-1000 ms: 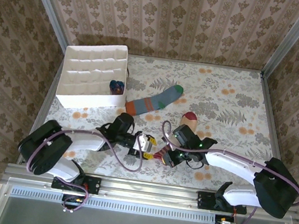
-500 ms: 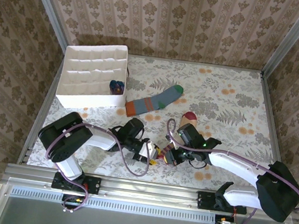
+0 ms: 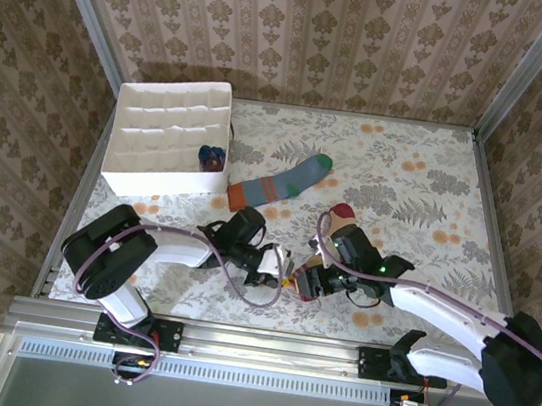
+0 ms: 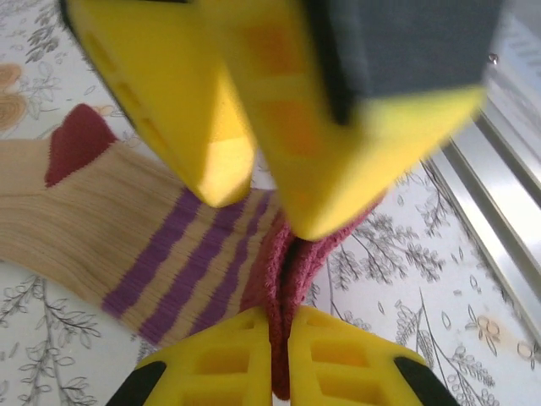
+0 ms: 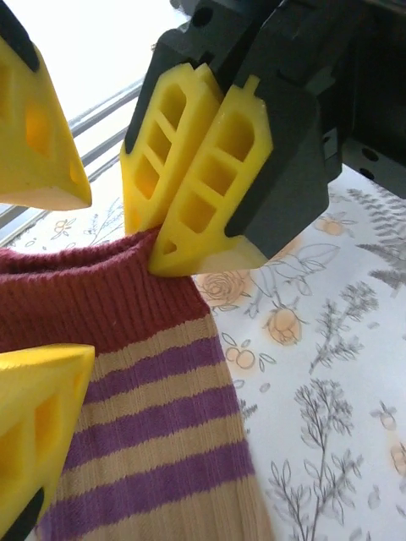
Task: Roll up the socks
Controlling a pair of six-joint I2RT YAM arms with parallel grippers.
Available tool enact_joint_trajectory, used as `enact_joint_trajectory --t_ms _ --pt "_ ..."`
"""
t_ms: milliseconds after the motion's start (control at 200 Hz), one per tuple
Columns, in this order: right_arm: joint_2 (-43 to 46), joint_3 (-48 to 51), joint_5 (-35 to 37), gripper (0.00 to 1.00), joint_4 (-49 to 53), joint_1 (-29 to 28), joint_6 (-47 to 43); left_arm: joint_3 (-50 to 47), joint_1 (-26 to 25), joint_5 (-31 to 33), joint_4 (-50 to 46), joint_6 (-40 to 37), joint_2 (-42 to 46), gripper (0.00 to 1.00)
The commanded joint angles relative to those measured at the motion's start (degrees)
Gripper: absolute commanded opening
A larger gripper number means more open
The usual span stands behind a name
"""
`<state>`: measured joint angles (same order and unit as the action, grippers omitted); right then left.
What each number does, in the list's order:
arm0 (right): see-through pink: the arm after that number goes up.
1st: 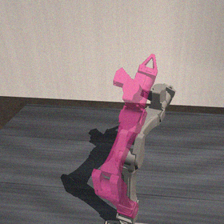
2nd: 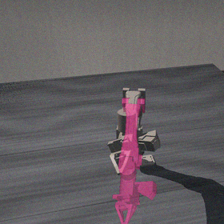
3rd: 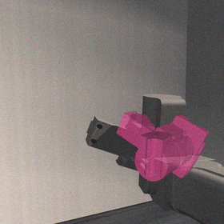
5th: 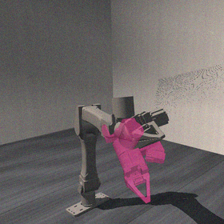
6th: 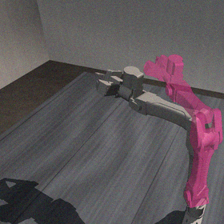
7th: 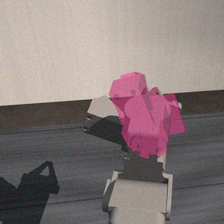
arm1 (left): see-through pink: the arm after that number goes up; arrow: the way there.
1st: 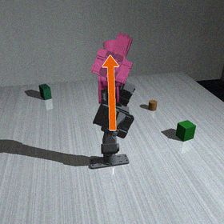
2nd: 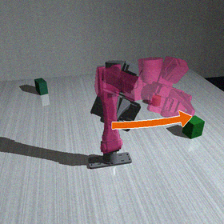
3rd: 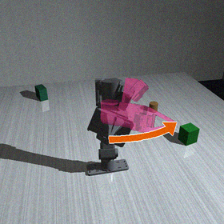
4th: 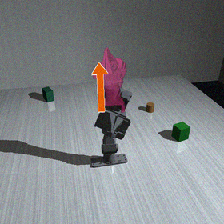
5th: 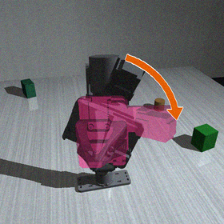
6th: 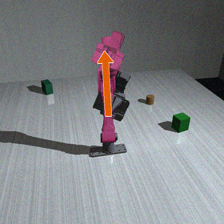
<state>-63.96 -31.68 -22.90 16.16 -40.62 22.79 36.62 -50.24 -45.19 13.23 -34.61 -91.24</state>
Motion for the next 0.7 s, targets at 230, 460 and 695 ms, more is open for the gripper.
enact_joint_trajectory --t_ms 230,460,695 --pt "7.46 8.14 6.60 0.55 -5.89 0.37 9.30 11.96 0.53 -1.32 -18.34 11.06 -5.26 0.00" --pt "9.14 10.58 9.36 0.50 -6.52 0.39 11.75 17.93 1.03 -2.95 -24.45 11.58 -10.81 0.00" --pt "7.07 10.42 11.32 0.51 -5.99 0.28 12.11 21.88 1.20 -4.11 -27.57 12.75 -15.24 0.00"
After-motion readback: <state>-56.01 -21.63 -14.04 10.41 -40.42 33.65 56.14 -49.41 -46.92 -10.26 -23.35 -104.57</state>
